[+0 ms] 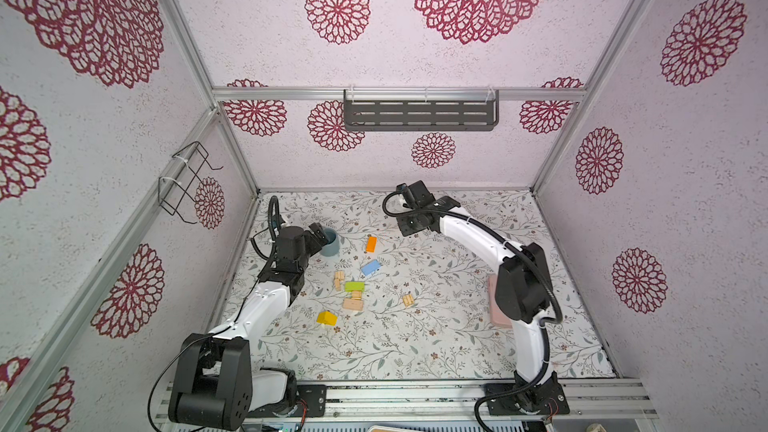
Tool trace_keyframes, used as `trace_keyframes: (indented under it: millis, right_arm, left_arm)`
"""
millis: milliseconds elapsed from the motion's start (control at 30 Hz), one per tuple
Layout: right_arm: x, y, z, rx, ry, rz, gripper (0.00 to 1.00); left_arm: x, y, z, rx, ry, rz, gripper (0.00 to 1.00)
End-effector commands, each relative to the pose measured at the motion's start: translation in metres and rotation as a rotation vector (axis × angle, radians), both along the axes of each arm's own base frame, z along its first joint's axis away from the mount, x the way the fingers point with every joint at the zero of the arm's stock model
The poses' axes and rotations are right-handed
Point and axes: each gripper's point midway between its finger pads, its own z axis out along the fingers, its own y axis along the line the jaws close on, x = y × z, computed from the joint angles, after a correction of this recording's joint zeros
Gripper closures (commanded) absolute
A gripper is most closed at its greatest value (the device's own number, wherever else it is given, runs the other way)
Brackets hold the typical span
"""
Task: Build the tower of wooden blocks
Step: 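Close the right gripper on the red-orange block and lift it, then lower the red-orange block onto the table and open the right gripper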
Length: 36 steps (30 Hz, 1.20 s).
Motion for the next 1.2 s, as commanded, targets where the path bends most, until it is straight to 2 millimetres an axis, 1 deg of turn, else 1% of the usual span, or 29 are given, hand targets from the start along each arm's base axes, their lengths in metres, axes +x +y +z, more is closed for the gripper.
trace_keyframes:
  millis: [0,133,233,333,433,667,733,833,1167]
  right_arm:
    - [-0.020,-0.033,0.003,0.016,0.027,-0.206,1.00]
    - [-0.046,-0.051,-0.013,0.028,0.064,-0.303,1.00]
    - [-0.057,-0.059,-0.029,0.041,0.070,-0.338,1.00]
    - [-0.062,-0.062,-0.047,0.039,0.080,-0.351,1.00]
    - [-0.063,-0.058,-0.062,0.030,0.091,-0.341,1.00]
    - [-0.061,-0.054,-0.083,0.021,0.104,-0.341,1.00]
    - [-0.061,-0.054,-0.090,0.014,0.114,-0.340,1.00]
    - [-0.061,-0.053,-0.100,-0.003,0.130,-0.338,0.98]
    - [-0.063,-0.051,-0.121,-0.030,0.169,-0.329,0.91]
  left_arm:
    - [0.009,-0.015,0.005,-0.017,-0.018,-0.036,0.03]
    - [0.015,-0.026,0.003,-0.002,0.010,-0.073,0.03]
    - [0.015,-0.029,0.002,0.019,0.025,-0.086,0.03]
    - [0.016,-0.033,0.001,0.029,0.031,-0.097,0.03]
    - [0.018,-0.035,-0.001,0.043,0.044,-0.106,0.03]
    - [0.023,-0.042,-0.007,0.047,0.065,-0.134,0.03]
    - [0.024,-0.040,-0.009,0.049,0.073,-0.125,0.03]
    - [0.024,-0.041,-0.011,0.049,0.080,-0.126,0.03]
    - [0.027,-0.043,-0.013,0.052,0.092,-0.138,0.03]
